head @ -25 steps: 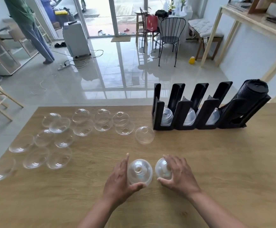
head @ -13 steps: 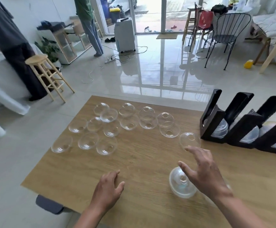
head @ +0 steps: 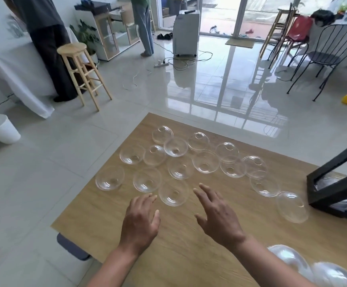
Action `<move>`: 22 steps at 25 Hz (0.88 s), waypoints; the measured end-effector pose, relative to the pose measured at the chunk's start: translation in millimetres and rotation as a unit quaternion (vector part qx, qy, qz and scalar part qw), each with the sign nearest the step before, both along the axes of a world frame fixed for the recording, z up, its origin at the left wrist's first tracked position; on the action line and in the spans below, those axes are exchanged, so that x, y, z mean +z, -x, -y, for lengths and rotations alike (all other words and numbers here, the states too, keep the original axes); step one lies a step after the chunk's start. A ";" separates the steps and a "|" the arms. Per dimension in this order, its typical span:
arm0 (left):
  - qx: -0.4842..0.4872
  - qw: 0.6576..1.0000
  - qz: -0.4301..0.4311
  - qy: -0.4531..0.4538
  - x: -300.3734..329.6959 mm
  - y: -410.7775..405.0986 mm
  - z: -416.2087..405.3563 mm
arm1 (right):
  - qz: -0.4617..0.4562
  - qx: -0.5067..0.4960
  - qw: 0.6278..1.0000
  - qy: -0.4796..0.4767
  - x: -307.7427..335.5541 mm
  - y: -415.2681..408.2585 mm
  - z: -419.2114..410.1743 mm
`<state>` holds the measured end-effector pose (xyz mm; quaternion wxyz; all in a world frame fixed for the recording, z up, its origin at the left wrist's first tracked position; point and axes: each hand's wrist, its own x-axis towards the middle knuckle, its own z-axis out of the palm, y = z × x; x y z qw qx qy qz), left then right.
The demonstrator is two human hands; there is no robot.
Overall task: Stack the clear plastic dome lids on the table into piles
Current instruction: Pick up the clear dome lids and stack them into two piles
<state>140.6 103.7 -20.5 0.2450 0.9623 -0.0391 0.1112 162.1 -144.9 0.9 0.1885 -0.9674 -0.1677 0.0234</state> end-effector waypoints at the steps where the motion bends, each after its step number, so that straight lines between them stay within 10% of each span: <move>1: -0.004 1.000 0.019 -0.013 -0.6 -5.2 -5.7 | 0.006 0.015 1.000 0.008 -4.5 -7.6 -11.5; 10: -0.033 0.991 -0.001 -0.132 -2.7 -58.0 -35.4 | 0.076 0.105 0.990 0.063 -30.5 -28.0 -41.4; 15: -0.071 0.981 -0.011 -0.182 -4.5 -66.2 -39.4 | -0.069 -0.004 0.991 -0.117 -3.6 9.9 -15.5; 17: -0.097 0.990 -0.037 -0.095 -0.8 -59.4 -33.2 | -0.183 -0.145 0.929 -0.288 -0.8 22.9 -0.9; 19: -0.116 0.979 -0.130 0.109 10.9 -49.2 -15.6 | -0.250 -0.314 0.786 -0.471 -4.5 25.7 17.0; 22: -0.095 0.843 -0.341 0.405 21.8 -46.6 16.0 | -0.284 -0.471 0.623 -0.556 -16.6 28.3 39.0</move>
